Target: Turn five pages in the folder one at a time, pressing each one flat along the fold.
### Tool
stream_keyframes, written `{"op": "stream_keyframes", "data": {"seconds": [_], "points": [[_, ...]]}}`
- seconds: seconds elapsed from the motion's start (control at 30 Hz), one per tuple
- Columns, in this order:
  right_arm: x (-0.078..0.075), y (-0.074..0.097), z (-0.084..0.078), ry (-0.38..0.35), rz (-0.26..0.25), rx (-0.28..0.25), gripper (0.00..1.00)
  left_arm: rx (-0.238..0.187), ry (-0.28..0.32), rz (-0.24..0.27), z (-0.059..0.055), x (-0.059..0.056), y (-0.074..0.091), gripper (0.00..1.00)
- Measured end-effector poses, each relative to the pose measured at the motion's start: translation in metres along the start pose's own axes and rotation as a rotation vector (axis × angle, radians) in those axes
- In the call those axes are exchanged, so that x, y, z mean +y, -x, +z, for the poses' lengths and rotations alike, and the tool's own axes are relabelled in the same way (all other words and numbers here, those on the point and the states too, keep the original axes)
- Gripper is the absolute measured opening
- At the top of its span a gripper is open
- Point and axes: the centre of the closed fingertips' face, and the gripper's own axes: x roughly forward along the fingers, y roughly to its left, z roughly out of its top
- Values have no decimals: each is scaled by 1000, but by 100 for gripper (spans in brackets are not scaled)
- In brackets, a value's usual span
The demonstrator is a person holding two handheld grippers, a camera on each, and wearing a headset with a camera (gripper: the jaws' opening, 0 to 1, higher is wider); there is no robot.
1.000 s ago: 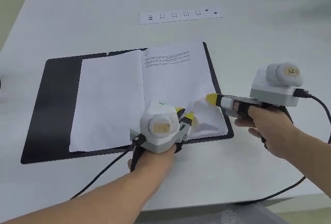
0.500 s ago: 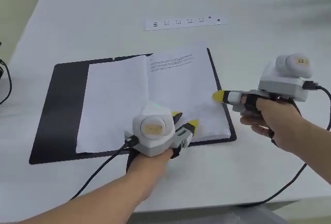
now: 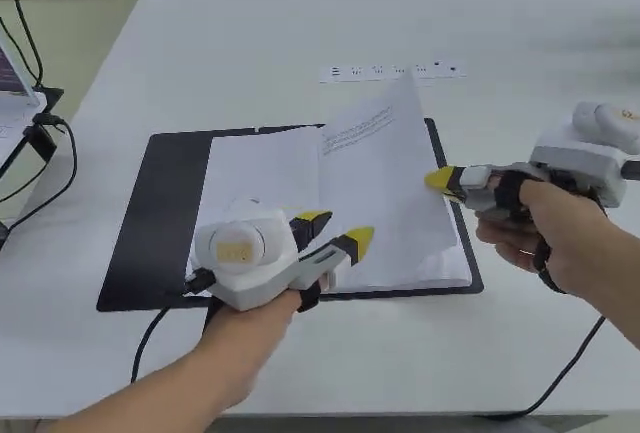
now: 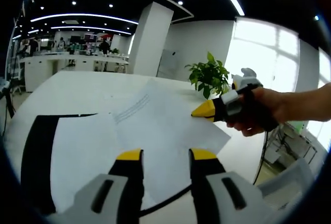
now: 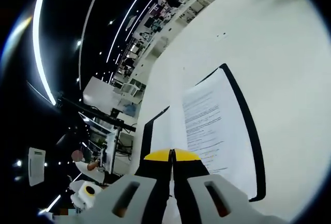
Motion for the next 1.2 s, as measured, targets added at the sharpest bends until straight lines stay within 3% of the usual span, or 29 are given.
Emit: {"op": "stream_keyframes", "data": {"seconds": [0.13,0.27,0.43,0.73,0.83,1.0,1.2], "points": [[23,-7,0,9,20,3,0,-25,7,41,7,24,25,33],[48,-19,-5,-10,50,12,0,-32,-13,71,11,40,47,33],[79,-41,-24,-9,76,39,0,-51,-15,112,17,59,71,33],[112,-81,-60,-9,100,92,0,-64,-35,161,21,91,110,33],[119,-96,-73,-16,97,113,0,-64,-34,173,19,101,121,33],[127,-124,-94,-13,83,141,0,-23,-45,195,3,120,141,32],[129,-156,-119,-25,59,188,0,9,-26,218,-13,134,161,32]]}}
